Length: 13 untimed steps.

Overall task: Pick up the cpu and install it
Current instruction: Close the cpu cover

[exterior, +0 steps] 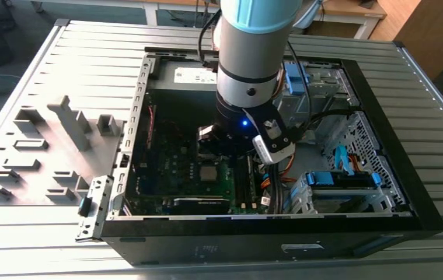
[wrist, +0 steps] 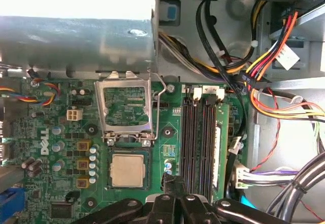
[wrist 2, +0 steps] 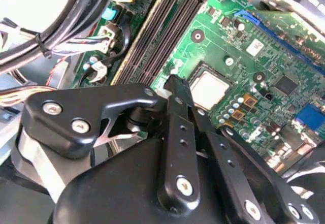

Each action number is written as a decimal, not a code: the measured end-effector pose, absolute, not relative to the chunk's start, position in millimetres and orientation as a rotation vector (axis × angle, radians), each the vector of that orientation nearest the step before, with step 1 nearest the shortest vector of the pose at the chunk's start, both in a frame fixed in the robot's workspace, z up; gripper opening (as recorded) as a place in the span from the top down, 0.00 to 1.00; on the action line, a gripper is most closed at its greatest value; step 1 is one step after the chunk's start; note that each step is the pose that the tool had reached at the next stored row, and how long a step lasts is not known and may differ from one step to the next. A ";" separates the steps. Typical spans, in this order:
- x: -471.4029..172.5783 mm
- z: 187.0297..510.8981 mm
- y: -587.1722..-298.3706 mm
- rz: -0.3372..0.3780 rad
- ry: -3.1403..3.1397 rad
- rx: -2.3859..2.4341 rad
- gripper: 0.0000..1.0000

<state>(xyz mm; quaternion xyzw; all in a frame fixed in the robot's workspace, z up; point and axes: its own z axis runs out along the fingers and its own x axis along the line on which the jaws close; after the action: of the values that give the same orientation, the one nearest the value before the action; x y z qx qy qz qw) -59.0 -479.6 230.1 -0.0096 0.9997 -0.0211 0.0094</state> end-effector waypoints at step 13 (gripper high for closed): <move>-59.0 228.9 -479.6 -0.062 3.093 -0.389 0.89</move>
<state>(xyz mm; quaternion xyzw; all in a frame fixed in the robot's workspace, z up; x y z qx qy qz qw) -59.0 -479.6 228.9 -0.1249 0.9919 -0.0198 0.0118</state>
